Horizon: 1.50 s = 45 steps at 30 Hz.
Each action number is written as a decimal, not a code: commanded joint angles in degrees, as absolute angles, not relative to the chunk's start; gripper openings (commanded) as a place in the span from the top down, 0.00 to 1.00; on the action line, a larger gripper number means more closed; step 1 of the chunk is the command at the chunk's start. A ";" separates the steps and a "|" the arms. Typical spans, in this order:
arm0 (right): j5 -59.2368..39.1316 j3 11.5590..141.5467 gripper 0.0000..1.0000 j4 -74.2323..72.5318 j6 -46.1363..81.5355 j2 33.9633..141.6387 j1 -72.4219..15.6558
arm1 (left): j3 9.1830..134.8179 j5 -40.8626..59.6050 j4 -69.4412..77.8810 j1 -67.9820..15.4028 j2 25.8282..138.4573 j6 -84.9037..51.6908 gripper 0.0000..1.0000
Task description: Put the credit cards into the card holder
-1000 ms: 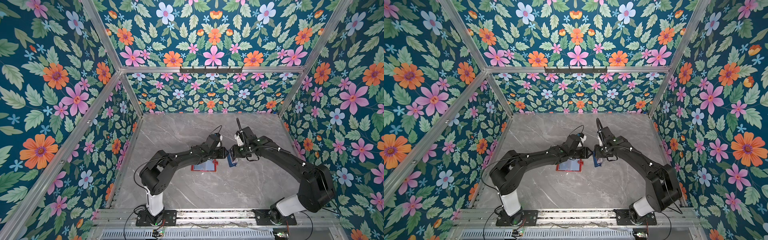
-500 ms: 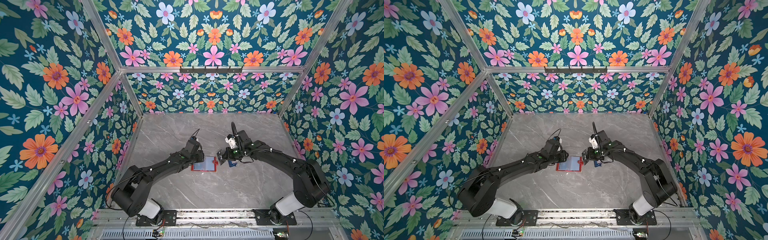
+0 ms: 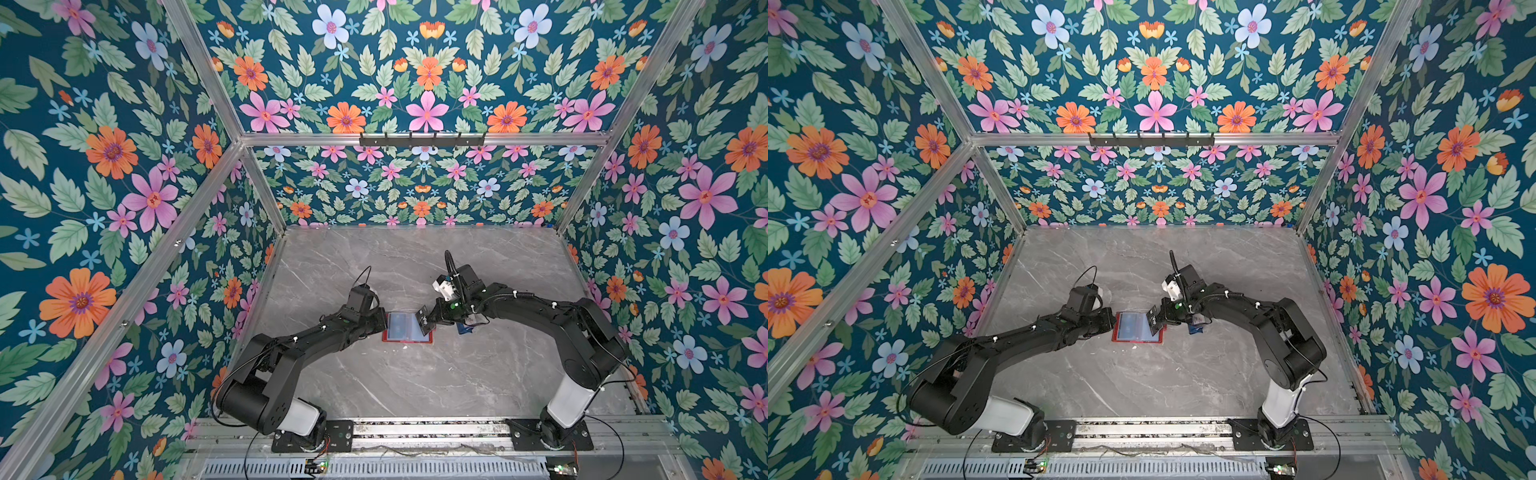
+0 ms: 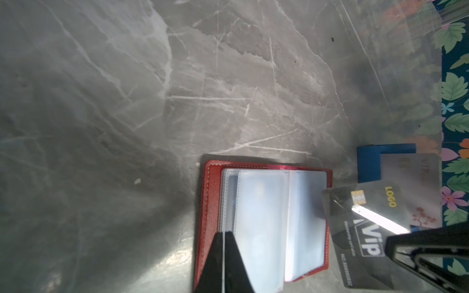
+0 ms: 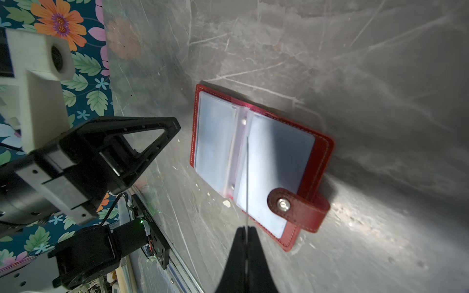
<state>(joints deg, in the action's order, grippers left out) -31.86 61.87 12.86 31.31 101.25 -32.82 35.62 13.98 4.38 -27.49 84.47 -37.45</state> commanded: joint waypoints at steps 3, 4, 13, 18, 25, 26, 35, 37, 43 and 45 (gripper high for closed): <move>-34.05 62.49 1.00 10.14 32.47 102.76 -33.40 | 34.97 16.06 7.96 -27.11 86.16 -39.60 0.96; -34.25 62.49 1.00 9.83 32.60 103.06 -33.40 | 34.75 15.67 7.96 -27.18 86.39 -39.85 0.96; -35.94 63.37 1.00 8.61 33.22 105.50 -33.84 | 31.90 15.59 9.38 -27.25 87.63 -41.82 0.97; -36.90 63.63 1.00 7.92 33.40 106.51 -34.00 | 29.64 16.30 10.43 -27.42 86.90 -42.91 0.97; -38.12 63.88 1.00 6.76 33.74 107.89 -34.11 | 28.83 17.14 10.11 -27.51 87.02 -42.65 0.97; -38.28 63.82 1.00 6.56 33.79 108.02 -34.18 | 28.87 17.29 10.11 -27.55 87.18 -42.55 0.97; -39.66 62.39 1.00 2.56 34.91 108.36 -34.19 | 29.44 16.02 8.75 -28.03 87.72 -42.02 0.97; -40.05 62.23 1.00 1.52 35.29 108.61 -34.16 | 29.62 15.70 8.32 -28.11 87.89 -41.84 0.97; -40.43 61.80 1.00 0.61 35.62 108.73 -34.19 | 30.28 14.14 6.46 -28.47 87.96 -41.17 0.97; -40.51 61.55 1.00 0.70 35.46 108.46 -34.21 | 30.48 13.18 5.66 -28.56 87.77 -41.05 0.97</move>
<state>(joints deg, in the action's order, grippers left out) -39.24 61.76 1.45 34.96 108.79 -34.02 30.57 15.16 12.45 -28.36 87.46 -42.02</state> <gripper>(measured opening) 0.051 0.048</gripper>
